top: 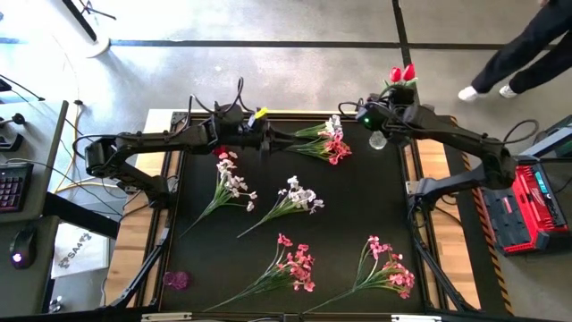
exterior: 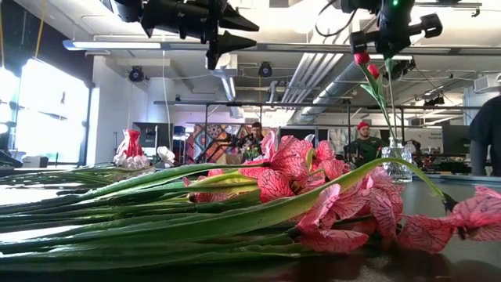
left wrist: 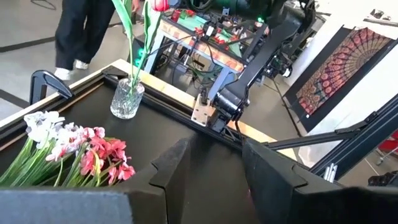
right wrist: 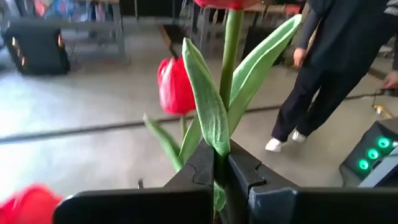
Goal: Sort flowers into vase by color
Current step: Put the red tulip into the transparent vase, then put the left white flowers into the red vase
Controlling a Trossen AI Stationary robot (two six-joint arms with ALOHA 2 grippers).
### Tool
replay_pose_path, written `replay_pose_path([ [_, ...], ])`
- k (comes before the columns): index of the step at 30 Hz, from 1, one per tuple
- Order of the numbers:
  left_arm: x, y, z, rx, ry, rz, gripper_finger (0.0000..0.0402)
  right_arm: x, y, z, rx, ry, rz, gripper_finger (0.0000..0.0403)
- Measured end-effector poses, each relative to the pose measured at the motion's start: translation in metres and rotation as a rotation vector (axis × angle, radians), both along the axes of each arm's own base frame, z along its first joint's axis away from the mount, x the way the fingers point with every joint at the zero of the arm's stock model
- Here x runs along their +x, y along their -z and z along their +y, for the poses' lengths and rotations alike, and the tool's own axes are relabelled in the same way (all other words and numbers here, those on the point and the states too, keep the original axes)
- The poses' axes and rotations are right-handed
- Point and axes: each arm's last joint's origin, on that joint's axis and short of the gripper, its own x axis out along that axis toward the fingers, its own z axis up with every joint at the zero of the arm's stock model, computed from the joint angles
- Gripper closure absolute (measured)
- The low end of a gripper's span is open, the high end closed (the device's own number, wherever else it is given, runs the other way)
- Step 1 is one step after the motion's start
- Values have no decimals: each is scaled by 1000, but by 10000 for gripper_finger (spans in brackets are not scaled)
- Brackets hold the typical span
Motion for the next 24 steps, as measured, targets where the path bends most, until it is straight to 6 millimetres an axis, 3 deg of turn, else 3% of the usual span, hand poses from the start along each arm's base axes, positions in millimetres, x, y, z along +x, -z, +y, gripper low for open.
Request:
replay_pose_path([
  [4, -1, 3, 0, -13, -1, 32, 264, 0, 4, -4, 105, -28, -19, 383],
  [10, -2, 7, 0, -26, -3, 74, 264, -5, -1, 0, 169, -70, -47, 322],
  [18, -6, 19, -2, -38, 5, 201, 264, -21, -31, 8, 234, -134, -146, 246],
  [24, -10, 25, -3, -64, -2, 278, 264, -29, -59, 18, 232, -226, -193, 219],
])
